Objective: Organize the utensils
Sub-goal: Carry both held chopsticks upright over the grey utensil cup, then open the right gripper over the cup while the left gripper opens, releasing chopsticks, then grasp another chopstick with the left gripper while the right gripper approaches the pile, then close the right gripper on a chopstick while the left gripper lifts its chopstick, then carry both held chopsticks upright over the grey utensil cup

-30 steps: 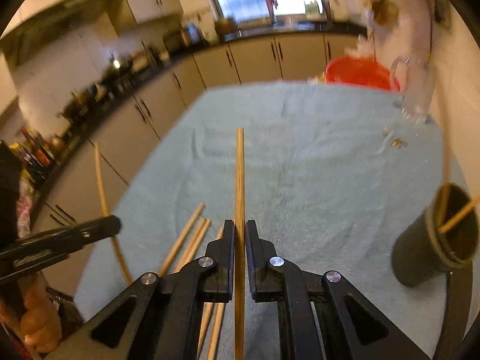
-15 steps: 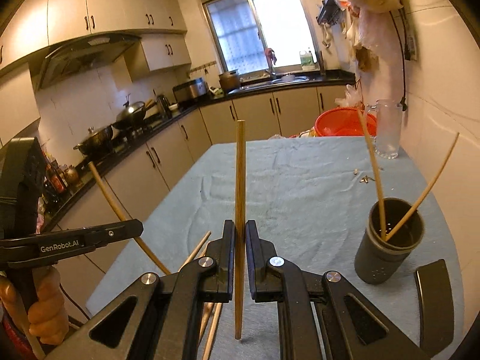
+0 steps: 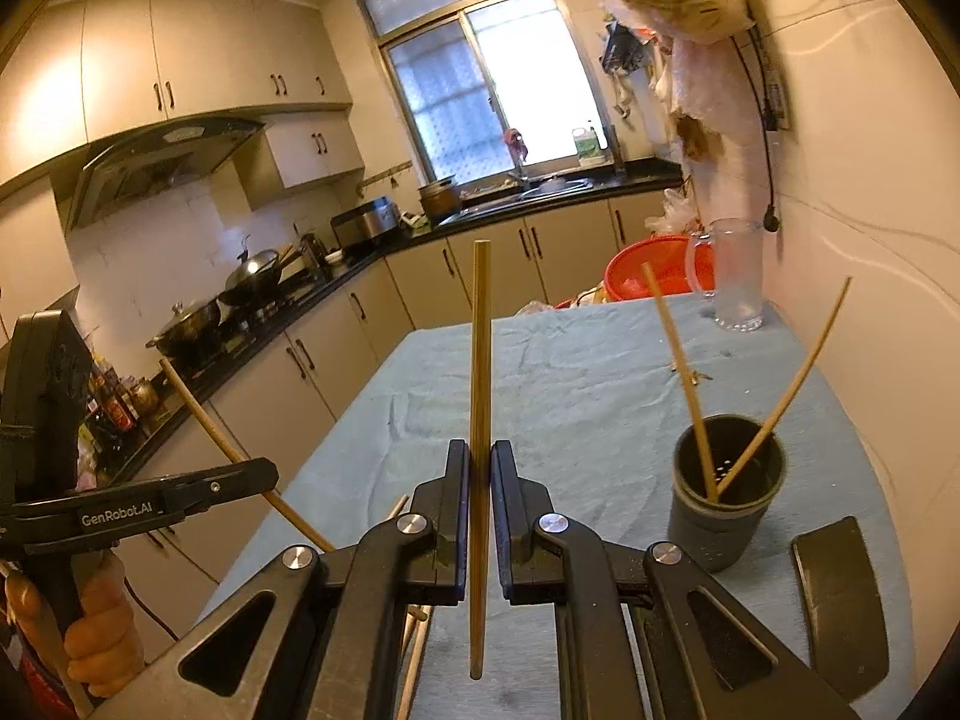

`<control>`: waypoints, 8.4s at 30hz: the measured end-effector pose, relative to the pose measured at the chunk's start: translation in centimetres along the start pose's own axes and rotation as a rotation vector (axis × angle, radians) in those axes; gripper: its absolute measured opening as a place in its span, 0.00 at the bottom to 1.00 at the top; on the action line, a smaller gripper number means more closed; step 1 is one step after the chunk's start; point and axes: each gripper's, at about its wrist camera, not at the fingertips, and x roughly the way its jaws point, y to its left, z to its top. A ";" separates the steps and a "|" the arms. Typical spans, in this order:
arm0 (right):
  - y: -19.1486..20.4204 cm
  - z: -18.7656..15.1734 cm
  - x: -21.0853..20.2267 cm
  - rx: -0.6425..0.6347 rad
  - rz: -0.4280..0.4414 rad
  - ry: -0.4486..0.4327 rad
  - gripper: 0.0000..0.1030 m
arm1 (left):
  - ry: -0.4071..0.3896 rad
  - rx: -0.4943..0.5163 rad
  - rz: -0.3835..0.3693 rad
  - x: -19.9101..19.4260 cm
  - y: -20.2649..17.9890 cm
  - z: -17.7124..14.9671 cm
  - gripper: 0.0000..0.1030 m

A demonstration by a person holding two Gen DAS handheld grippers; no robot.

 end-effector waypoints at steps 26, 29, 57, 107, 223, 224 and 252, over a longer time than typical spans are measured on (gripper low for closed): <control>-9.1 4.2 -8.3 0.159 -0.142 -0.206 0.08 | -0.021 0.141 -0.149 0.2 -9.5 4.7 0.06; -9.7 4.9 -8.8 0.162 -0.154 -0.226 0.08 | -0.025 0.151 -0.167 0.6 -10.8 5.7 0.06; -15.3 8.1 -3.2 0.202 -0.248 -0.188 0.08 | 0.030 0.169 -0.205 9.9 -15.7 10.4 0.06; -9.9 1.8 -2.9 0.171 -0.144 -0.028 0.28 | -0.010 0.087 -0.120 5.4 -7.1 5.0 0.27; 2.5 -0.7 5.2 -0.038 0.047 0.112 0.07 | 0.040 -0.051 0.042 2.0 3.5 -1.4 0.06; 2.5 -0.7 4.9 -0.036 0.046 0.105 0.08 | 0.039 -0.048 0.041 1.9 3.4 -1.4 0.06; -3.7 1.6 -1.8 0.088 -0.017 -0.036 0.08 | 0.032 0.043 -0.003 1.4 -1.4 0.6 0.06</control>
